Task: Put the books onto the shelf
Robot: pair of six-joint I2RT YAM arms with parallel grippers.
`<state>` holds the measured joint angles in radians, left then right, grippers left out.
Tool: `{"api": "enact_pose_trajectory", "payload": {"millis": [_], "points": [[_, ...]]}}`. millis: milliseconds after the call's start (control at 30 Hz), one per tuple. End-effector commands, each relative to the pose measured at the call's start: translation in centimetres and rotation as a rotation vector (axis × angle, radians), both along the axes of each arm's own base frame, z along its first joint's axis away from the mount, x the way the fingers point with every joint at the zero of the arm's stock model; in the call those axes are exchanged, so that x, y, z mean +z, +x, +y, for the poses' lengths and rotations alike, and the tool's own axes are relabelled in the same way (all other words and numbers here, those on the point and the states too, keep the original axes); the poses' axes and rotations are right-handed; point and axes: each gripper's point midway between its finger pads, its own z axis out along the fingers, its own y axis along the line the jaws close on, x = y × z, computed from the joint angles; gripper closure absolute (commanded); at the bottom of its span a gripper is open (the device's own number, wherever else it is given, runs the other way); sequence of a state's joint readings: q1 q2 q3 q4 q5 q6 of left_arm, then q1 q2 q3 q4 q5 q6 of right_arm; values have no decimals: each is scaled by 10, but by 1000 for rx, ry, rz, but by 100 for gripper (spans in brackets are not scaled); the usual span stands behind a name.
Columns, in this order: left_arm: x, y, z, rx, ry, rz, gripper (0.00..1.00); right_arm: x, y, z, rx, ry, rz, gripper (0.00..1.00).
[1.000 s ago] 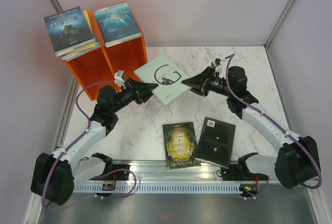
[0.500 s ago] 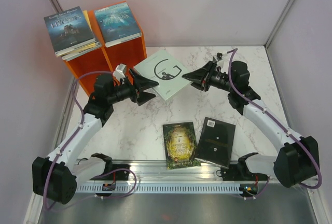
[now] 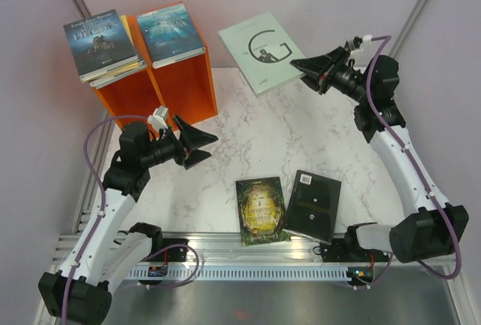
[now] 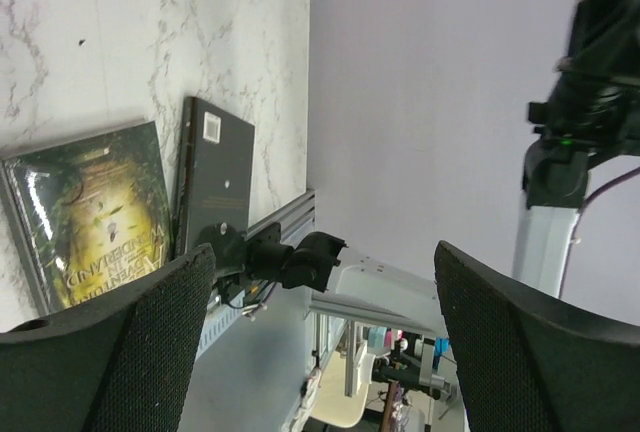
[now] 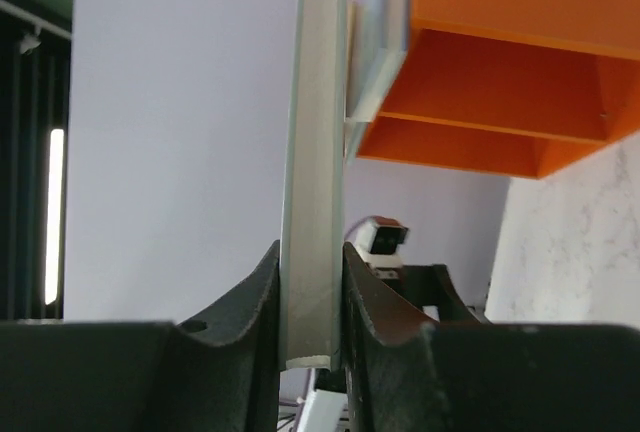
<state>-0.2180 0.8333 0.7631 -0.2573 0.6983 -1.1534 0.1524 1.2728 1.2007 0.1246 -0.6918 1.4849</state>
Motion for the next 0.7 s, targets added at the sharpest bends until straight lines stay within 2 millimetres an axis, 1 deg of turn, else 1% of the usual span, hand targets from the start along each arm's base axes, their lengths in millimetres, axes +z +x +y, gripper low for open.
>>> {"api": "enact_pose_trajectory", "payload": {"millis": [0,33,67,100,133,167,200,233,267,300,333,367,400,433,500,533,567,600,633,667], "points": [[-23,-15,5,-5,31,33,9,99,-6,1,11,103,-262,100],[-25,-18,5,-3,23,42,9,106,-2,1,10,119,-268,100],[-32,-21,6,0,22,56,9,116,8,5,2,130,-282,100],[-34,-23,6,3,20,61,9,122,12,9,3,136,-291,100],[-36,-28,7,4,18,65,9,133,19,20,13,136,-310,100],[-38,-30,8,7,18,69,9,137,25,25,-1,137,-314,100],[-38,-32,9,10,18,68,10,141,31,33,-3,137,-314,100],[-37,-34,10,11,18,59,10,131,42,52,17,130,-275,100],[-40,-36,10,15,21,74,10,150,43,55,-10,140,-321,100],[-41,-38,11,18,22,74,10,151,48,64,-10,140,-316,100],[-38,-40,12,21,20,63,10,152,55,80,2,139,-307,100],[-37,-41,13,25,20,61,11,153,60,88,-6,131,-313,100],[-38,-43,14,28,24,69,11,154,68,93,-35,129,-310,100],[-36,-45,14,31,24,62,11,154,75,108,-31,125,-300,100],[-33,-48,16,38,24,51,11,154,84,120,-46,115,-301,100],[-33,-51,17,42,27,55,11,140,98,134,-67,103,-269,100],[-32,-54,18,42,27,50,11,153,97,134,-81,119,-296,100],[-32,-55,19,47,29,51,11,153,101,138,-93,123,-294,100],[-32,-58,19,48,33,54,11,142,112,148,-108,120,-274,100],[-33,-60,20,50,36,56,11,148,111,150,-113,135,-284,100]]}}
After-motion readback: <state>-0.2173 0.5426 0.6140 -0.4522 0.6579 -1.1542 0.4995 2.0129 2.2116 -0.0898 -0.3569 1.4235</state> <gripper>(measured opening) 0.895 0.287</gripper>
